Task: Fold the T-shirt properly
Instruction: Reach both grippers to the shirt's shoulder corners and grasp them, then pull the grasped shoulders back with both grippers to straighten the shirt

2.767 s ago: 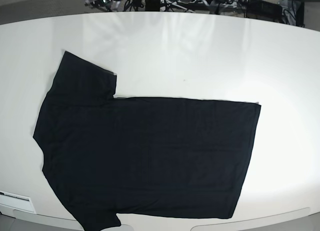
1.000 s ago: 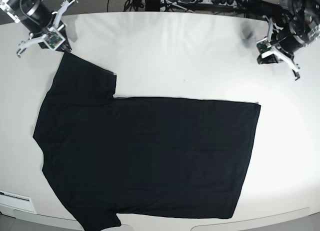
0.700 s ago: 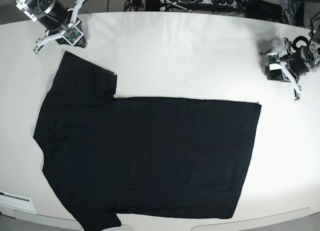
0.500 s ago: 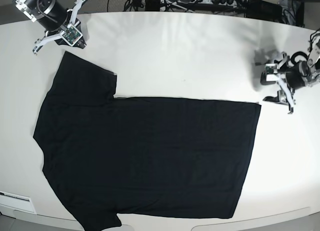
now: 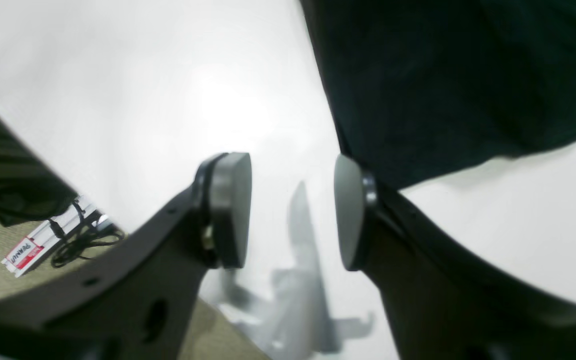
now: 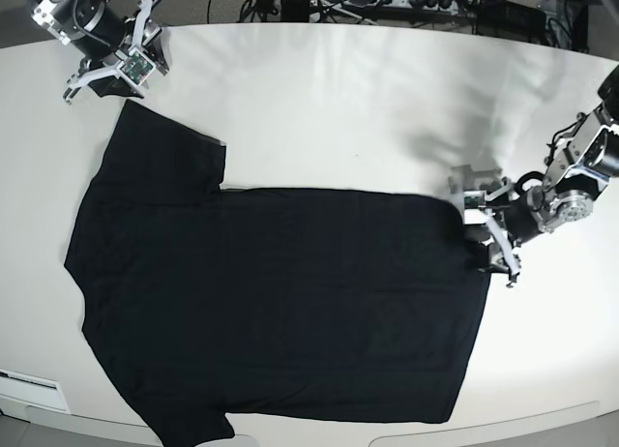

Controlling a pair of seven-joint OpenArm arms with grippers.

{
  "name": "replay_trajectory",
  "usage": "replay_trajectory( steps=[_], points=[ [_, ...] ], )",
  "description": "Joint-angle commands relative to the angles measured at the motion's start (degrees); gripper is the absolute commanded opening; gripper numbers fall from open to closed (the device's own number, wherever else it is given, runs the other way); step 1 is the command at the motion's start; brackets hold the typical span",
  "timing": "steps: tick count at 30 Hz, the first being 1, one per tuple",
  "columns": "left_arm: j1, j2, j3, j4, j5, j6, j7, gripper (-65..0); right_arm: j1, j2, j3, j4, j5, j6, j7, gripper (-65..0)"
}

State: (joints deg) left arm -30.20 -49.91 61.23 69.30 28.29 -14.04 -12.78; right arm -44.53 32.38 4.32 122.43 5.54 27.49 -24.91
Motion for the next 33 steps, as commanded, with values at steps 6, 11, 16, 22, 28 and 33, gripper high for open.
replay_trajectory(
  steps=[6,11,16,22,28,33],
  points=[
    [1.3,1.3,2.1,-0.7,-0.1,-8.3,2.7,-28.5,8.1,0.7,0.4,-9.1,0.5,1.1,2.4,-31.7],
    [1.3,1.2,2.1,-0.7,-2.7,-8.2,6.8,-28.6,13.8,0.7,-0.3,-14.4,6.3,4.7,3.3,-31.8],
    [1.3,1.2,2.1,-0.7,-6.3,-7.9,9.9,-52.6,19.1,0.7,-5.0,-19.2,6.1,-1.1,3.2,-58.5],
    [1.7,0.1,2.1,1.3,-10.1,-5.7,14.4,-65.0,21.1,1.1,-5.0,-16.2,6.2,-2.1,2.7,-65.0],
    [6.1,-8.0,2.1,14.3,-10.4,0.3,19.6,-65.0,15.8,2.1,-1.1,-6.6,6.3,-3.3,-1.6,-65.0],
    [8.6,-17.0,2.1,28.9,-10.4,3.1,24.3,-65.0,8.6,6.4,5.0,2.2,6.3,-4.4,-3.0,-65.0]
  ],
)
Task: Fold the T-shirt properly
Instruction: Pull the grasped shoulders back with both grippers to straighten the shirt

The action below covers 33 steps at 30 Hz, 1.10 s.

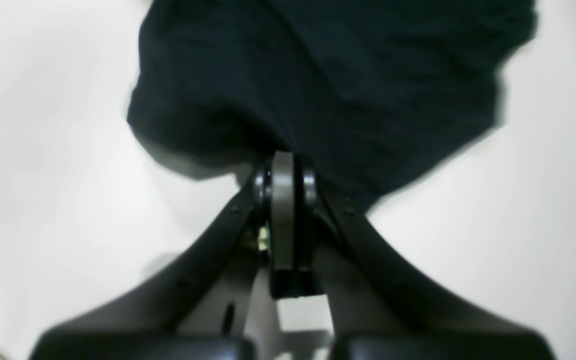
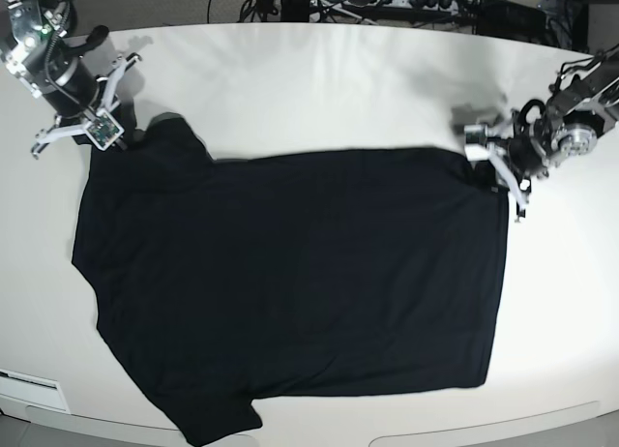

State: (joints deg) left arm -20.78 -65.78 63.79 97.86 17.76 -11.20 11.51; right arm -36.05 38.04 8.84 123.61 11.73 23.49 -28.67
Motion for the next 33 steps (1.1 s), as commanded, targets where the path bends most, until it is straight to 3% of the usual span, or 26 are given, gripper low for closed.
replay_trajectory(
  steps=[1,7,16,20,25,28,33],
  points=[
    [-0.5,-2.8,-0.5,2.9,0.1,0.6,1.1,-65.0,-1.7,1.3,1.7,2.5,0.3,-0.5,0.1,-65.0],
    [1.9,-11.5,-0.5,15.0,0.2,0.5,5.2,-65.0,-12.7,1.8,7.7,8.7,0.3,-0.6,-1.4,-65.0],
    [9.3,-19.8,-0.5,26.4,-0.3,0.4,10.3,-65.0,-26.4,1.8,10.3,10.6,0.3,-0.6,-1.4,-65.0],
    [13.7,-21.5,-0.5,29.7,-0.3,0.6,11.6,-65.0,-30.9,1.8,10.3,10.7,0.3,-1.0,-1.6,-65.0],
    [19.9,-23.0,-0.5,32.2,1.2,0.6,14.3,-65.0,-37.0,1.3,10.3,10.7,0.3,-4.9,-2.1,-65.0],
    [23.3,-23.1,-0.5,32.4,2.8,0.9,15.6,-65.0,-38.9,-1.0,10.3,10.7,0.3,-6.8,-2.1,-65.0],
    [25.9,-22.2,-0.5,32.4,4.4,4.7,15.8,-65.0,-38.9,-7.0,10.4,11.4,0.3,-8.3,-1.9,-65.0]
  ],
)
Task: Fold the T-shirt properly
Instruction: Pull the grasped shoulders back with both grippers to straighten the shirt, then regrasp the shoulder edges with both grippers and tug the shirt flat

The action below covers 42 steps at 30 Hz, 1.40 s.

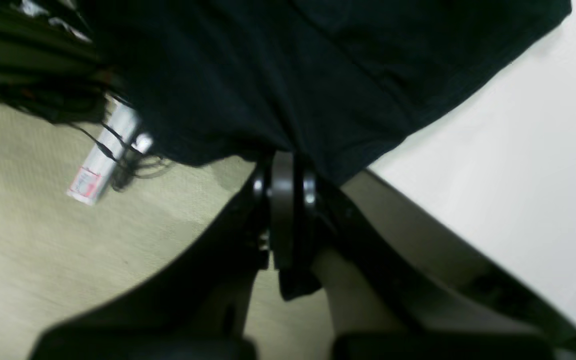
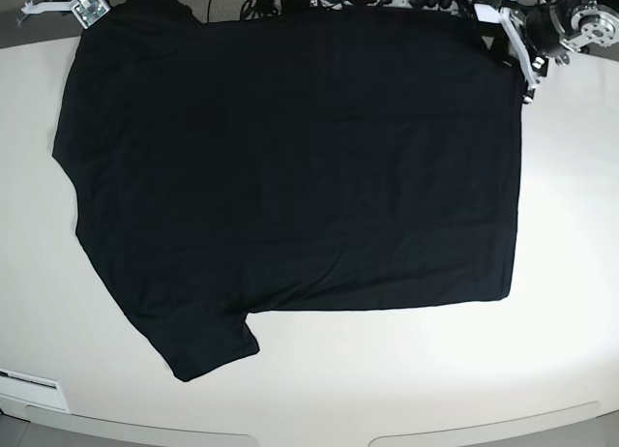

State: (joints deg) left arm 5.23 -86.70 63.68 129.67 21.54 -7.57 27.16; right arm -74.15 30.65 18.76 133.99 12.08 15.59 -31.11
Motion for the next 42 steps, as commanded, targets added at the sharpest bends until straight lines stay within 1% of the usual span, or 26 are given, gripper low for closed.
replay_trajectory(
  steps=[1,3,5,6,7,9,11,14,16,17,21,25,28,30,32,34,36,37,39,40,42],
  points=[
    [-0.2,-0.8,-0.4,0.6,1.0,2.4,1.3,-65.0,-0.9,-0.4,0.4,1.0,-0.1,-0.4,0.7,-65.0],
    [-0.2,0.1,-0.4,0.6,3.0,5.7,3.0,-65.0,-0.9,-1.6,0.6,1.0,-0.3,-1.6,1.5,-65.0],
    [-0.2,0.8,-0.4,0.6,6.1,9.1,4.0,-65.0,-0.9,-1.9,1.5,1.0,-0.3,-2.9,1.8,-65.0],
    [-0.2,1.2,-0.4,0.6,7.7,11.0,4.6,-65.0,-0.9,-1.9,2.3,1.0,-0.1,-3.1,3.3,-65.0],
    [-0.2,1.6,-0.4,0.6,9.7,13.0,5.1,-65.0,-0.6,-1.9,3.2,1.0,-0.1,-3.2,4.6,-65.0],
    [-0.2,2.7,-0.7,0.6,13.3,16.7,6.8,-65.0,1.5,-1.9,4.7,1.0,-0.1,-2.6,4.8,-65.0],
    [-0.2,4.1,-1.8,0.4,14.3,19.1,7.5,-65.0,5.0,-1.9,5.4,1.0,-0.1,-1.2,5.3,-65.0],
    [-0.2,6.4,-5.6,-0.6,14.2,19.5,7.4,-65.0,11.2,-1.9,5.4,1.0,0.5,1.5,7.1,-65.0],
    [-0.2,8.1,-9.2,-1.8,13.7,20.2,7.4,-65.0,14.8,-1.1,5.4,1.0,2.8,2.3,7.2,-65.0],
    [-0.2,9.0,-11.4,-2.6,12.8,20.9,7.4,-65.0,16.3,-0.6,5.4,1.0,3.2,2.2,7.4,-65.0],
    [-0.2,12.8,-20.3,-6.3,8.2,21.0,6.1,-65.0,21.9,1.0,5.4,1.0,2.6,0.5,8.1,-65.0],
    [-0.2,18.6,-26.8,-11.1,2.7,20.4,4.1,-65.0,27.4,2.0,5.2,1.0,6.1,3.4,8.6,-65.0],
    [-0.2,23.1,-29.8,-15.3,1.3,19.7,3.0,-65.0,31.3,3.2,4.8,0.7,8.6,5.3,8.6,-65.0],
    [-0.2,25.9,-31.4,-17.9,0.5,19.5,2.3,-65.0,33.9,4.1,4.0,-2.3,9.2,5.9,8.6,-65.0],
    [-0.2,28.4,-32.7,-20.0,0.4,19.1,2.4,-65.0,36.4,4.8,2.1,-5.4,9.2,6.6,8.7,-65.0],
    [-0.2,30.6,-33.8,-21.8,0.4,19.1,2.4,-65.0,39.2,5.4,-1.3,-8.2,9.0,8.2,8.6,-65.0],
    [-0.2,31.5,-33.9,-22.4,0.4,18.6,2.4,-65.0,42.3,6.2,-6.1,-10.5,8.2,8.9,8.6,-65.0],
    [-0.1,31.5,-33.9,-22.4,0.4,17.9,2.4,-65.0,44.0,6.6,-8.5,-11.6,6.7,8.8,8.6,-65.0],
    [-0.2,31.4,-33.9,-22.4,0.4,17.6,2.4,-65.0,47.5,6.7,-12.7,-13.4,2.6,6.9,8.6,-65.0],
    [-0.2,31.4,-33.9,-22.4,0.4,17.6,2.4,-65.0,49.0,6.7,-14.2,-14.5,1.2,5.6,8.6,-65.0],
    [-0.1,31.5,-33.9,-22.4,-0.3,17.6,2.4,-65.0,51.9,6.7,-16.5,-16.5,-0.3,4.6,8.6,-65.0]
  ],
)
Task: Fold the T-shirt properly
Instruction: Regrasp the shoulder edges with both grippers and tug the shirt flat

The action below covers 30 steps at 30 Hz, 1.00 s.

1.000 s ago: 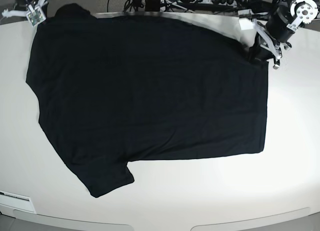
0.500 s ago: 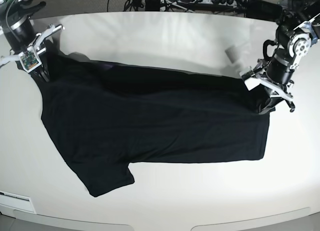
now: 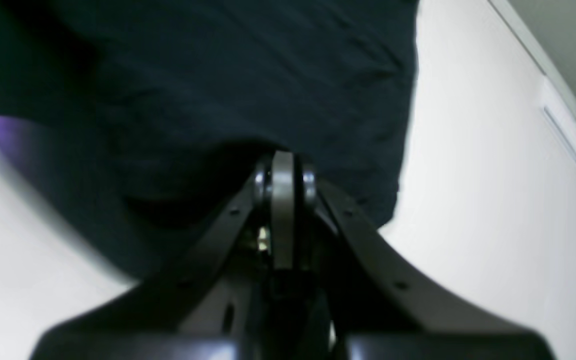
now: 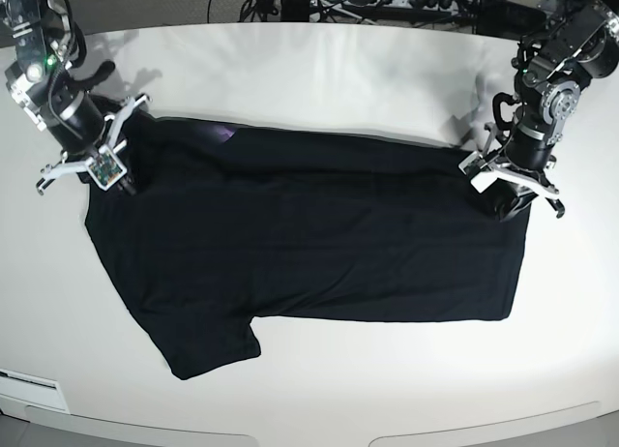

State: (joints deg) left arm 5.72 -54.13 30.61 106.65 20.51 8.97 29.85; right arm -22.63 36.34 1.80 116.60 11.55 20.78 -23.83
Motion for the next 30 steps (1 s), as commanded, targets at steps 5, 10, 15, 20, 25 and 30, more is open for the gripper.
replay_trajectory(
  steps=[5,10,15,20,25,30],
  points=[
    [-0.5,-0.9,-0.9,0.6,-1.6,-1.4,-1.2,-65.0,3.5,1.0,-1.6,-1.7,1.5,1.4,1.4,-65.0],
    [-0.5,0.6,-1.3,-1.9,-2.8,3.4,0.5,-41.3,3.6,1.2,-1.4,-1.9,1.8,-0.9,1.4,-32.5],
    [-0.5,2.8,-4.0,-2.8,4.9,23.4,4.4,-27.5,5.1,1.3,-1.4,-1.6,-1.3,-19.1,1.3,-28.0],
    [-0.5,4.5,-5.0,-2.8,3.7,27.5,6.3,-56.2,5.1,0.8,-1.4,0.3,3.4,-19.5,-2.4,-64.9],
    [-0.5,7.1,-5.0,-2.8,1.0,23.3,5.7,-65.0,4.6,0.6,-1.4,0.4,9.7,-9.4,-5.1,-65.0],
    [-0.7,8.0,-5.3,-3.5,-9.9,8.5,-0.6,-65.0,0.7,0.5,-1.4,0.2,9.5,-8.8,-5.6,-65.0]
  ],
)
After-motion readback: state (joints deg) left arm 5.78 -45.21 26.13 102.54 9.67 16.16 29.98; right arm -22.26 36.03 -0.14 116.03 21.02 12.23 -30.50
